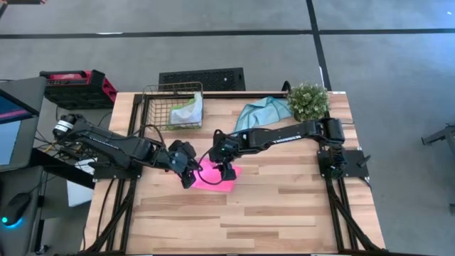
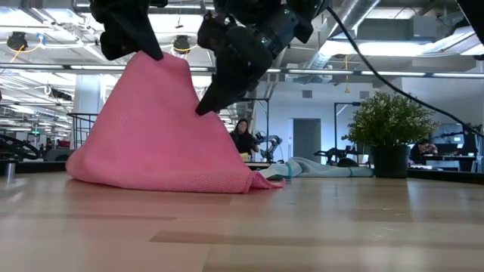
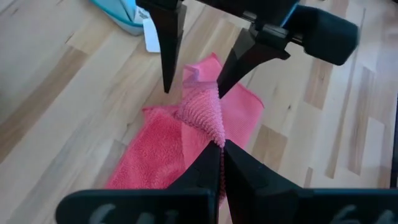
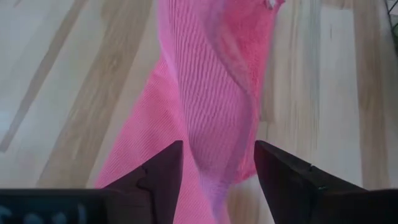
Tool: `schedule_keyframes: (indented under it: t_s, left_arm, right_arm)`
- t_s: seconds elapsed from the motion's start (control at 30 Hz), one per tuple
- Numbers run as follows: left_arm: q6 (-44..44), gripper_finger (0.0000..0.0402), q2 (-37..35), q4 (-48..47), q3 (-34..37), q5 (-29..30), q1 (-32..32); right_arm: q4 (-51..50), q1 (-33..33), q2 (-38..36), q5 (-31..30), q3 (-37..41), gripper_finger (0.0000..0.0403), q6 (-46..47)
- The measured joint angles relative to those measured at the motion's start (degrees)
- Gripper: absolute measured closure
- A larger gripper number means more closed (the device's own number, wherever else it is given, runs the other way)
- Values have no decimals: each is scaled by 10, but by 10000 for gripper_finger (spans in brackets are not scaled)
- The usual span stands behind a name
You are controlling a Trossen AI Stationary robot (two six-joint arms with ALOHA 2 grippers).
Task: Fold microfiber towels
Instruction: Fold the pink microfiber cloth
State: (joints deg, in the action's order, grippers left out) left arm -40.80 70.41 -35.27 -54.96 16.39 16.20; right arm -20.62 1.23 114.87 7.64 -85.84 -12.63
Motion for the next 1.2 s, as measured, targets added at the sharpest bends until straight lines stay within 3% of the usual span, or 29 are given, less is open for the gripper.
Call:
schedule_keyframes:
  t_s: [0.23, 0.57, 1.2]
  left_arm:
    - [4, 401, 0, -4, -10, 21, 0]
    - [35, 401, 0, -83, -91, 38, 0]
    - [22, 401, 0, -197, -147, 56, 0]
  right_arm:
    - [-29, -3, 0, 73, 0, 194, 0]
    - [-97, 7, 33, 86, 2, 224, 1]
    - [-158, 16, 46, 105, 0, 308, 21]
